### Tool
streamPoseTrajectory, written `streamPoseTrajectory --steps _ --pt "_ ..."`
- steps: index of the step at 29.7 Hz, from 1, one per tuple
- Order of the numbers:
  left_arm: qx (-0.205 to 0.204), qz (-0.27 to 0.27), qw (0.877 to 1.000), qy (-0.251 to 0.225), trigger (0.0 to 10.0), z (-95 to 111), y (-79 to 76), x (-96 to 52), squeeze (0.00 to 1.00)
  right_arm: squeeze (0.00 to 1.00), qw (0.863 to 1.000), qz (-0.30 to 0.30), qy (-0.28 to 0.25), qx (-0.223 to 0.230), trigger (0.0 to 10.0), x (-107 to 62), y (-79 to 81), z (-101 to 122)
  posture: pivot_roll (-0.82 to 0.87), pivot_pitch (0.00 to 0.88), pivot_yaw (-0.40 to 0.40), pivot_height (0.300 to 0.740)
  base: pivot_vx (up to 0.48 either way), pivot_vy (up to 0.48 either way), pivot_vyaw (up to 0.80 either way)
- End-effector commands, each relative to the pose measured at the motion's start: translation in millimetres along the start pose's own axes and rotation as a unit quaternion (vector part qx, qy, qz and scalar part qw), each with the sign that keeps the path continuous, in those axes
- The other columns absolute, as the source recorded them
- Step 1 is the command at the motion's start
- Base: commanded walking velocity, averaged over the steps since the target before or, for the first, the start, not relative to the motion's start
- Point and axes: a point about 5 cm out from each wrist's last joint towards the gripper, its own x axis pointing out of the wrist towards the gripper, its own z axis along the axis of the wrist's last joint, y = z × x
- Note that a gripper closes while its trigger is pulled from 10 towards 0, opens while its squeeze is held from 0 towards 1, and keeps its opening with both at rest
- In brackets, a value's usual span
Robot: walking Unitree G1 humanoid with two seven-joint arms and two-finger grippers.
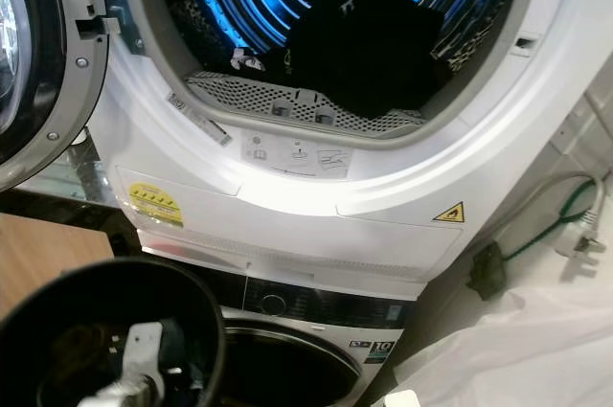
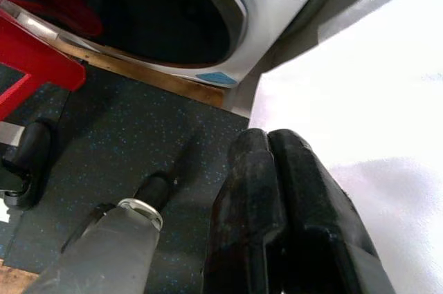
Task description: Clothes washing
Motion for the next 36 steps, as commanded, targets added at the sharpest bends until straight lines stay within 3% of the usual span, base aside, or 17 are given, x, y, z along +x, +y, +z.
streamPoseTrajectory --steps 1,5,9,10,11,12,13,14,15,16,21,24,29,36 --pt "-0.040 0.039 0.997 0.059 10.0 -38.8 6.0 -5.1 0.00 0.00 1.000 -0.011 -0.003 0.005 10.0 -1.1 -5.7 -0.2 0.14 0.000 -0.168 0.740 0.000 0.000 0.00" --pt "-0.065 0.092 0.994 0.015 10.0 -35.2 14.8 -8.3 0.00 0.00 1.000 -0.008 -0.006 0.005 10.0 0.0 -3.1 2.4 0.16 0.000 -0.171 0.740 0.000 0.000 0.00" --pt "-0.094 0.141 0.985 -0.040 10.0 -26.0 34.4 -14.2 0.00 0.00 1.000 -0.004 -0.012 -0.005 10.0 1.0 -1.2 6.6 0.16 0.000 -0.170 0.740 0.000 0.000 0.00" --pt "-0.112 0.164 0.978 -0.069 10.0 -20.7 44.8 -18.4 0.00 0.00 1.000 -0.003 -0.015 -0.005 10.0 1.4 -1.0 8.3 0.16 0.000 -0.168 0.740 0.000 0.000 0.00" --pt "-0.112 0.164 0.978 -0.069 10.0 -20.7 44.8 -18.4 0.00 0.00 1.000 -0.003 -0.015 -0.005 10.0 1.4 -1.0 8.3 0.16 0.000 -0.168 0.740 0.000 0.000 0.00" --pt "-0.120 0.179 0.973 -0.086 10.0 -17.4 50.4 -21.2 0.00 0.00 1.000 -0.003 -0.015 -0.006 10.0 1.5 -1.2 8.9 0.16 0.000 -0.168 0.740 0.000 0.000 0.00" --pt "-0.137 0.227 0.956 -0.123 10.0 -9.6 66.7 -31.2 0.00 0.00 1.000 -0.007 -0.017 -0.005 10.0 1.6 -3.2 10.8 0.16 0.000 -0.166 0.740 0.000 0.000 0.00" --pt "-0.143 0.250 0.948 -0.136 10.0 -6.9 74.5 -35.6 0.00 0.00 1.000 -0.008 -0.018 -0.004 10.0 1.7 -3.8 11.5 0.17 0.000 -0.165 0.740 0.000 0.000 0.00" --pt "-0.143 0.250 0.948 -0.136 10.0 -6.9 74.5 -35.6 0.00 0.00 1.000 -0.008 -0.018 -0.004 10.0 1.7 -3.8 11.5 0.17 0.000 -0.165 0.740 0.000 0.000 0.00" --pt "-0.154 0.285 0.933 -0.154 10.0 -1.7 89.2 -43.0 0.00 0.00 1.000 -0.008 -0.019 -0.004 10.0 1.8 -3.8 12.3 0.17 0.000 -0.166 0.740 0.000 0.000 0.00" --pt "-0.163 0.355 0.902 -0.185 10.0 9.1 120.3 -56.2 0.00 0.00 1.000 -0.004 -0.019 -0.007 10.0 2.2 -2.1 12.8 0.18 0.000 -0.167 0.740 0.000 0.000 0.00" --pt "-0.172 0.414 0.873 -0.192 10.0 12.9 151.4 -68.3 0.00 0.00 1.000 -0.002 -0.018 -0.009 10.0 2.6 -0.3 13.1 0.18 0.000 -0.164 0.740 0.000 0.000 0.00" --pt "-0.183 0.451 0.853 -0.189 10.0 14.6 179.7 -80.3 0.00 0.00 1.000 0.000 -0.015 -0.012 10.0 2.3 -0.5 11.9 0.19 0.000 -0.171 0.740 0.000 0.000 0.00" --pt "-0.191 0.460 0.835 -0.233 10.0 33.7 197.0 -90.2 0.00 0.00 1.000 0.002 -0.015 -0.019 10.0 2.3 -1.4 12.5 0.20 0.000 -0.178 0.740 0.000 0.000 0.00"
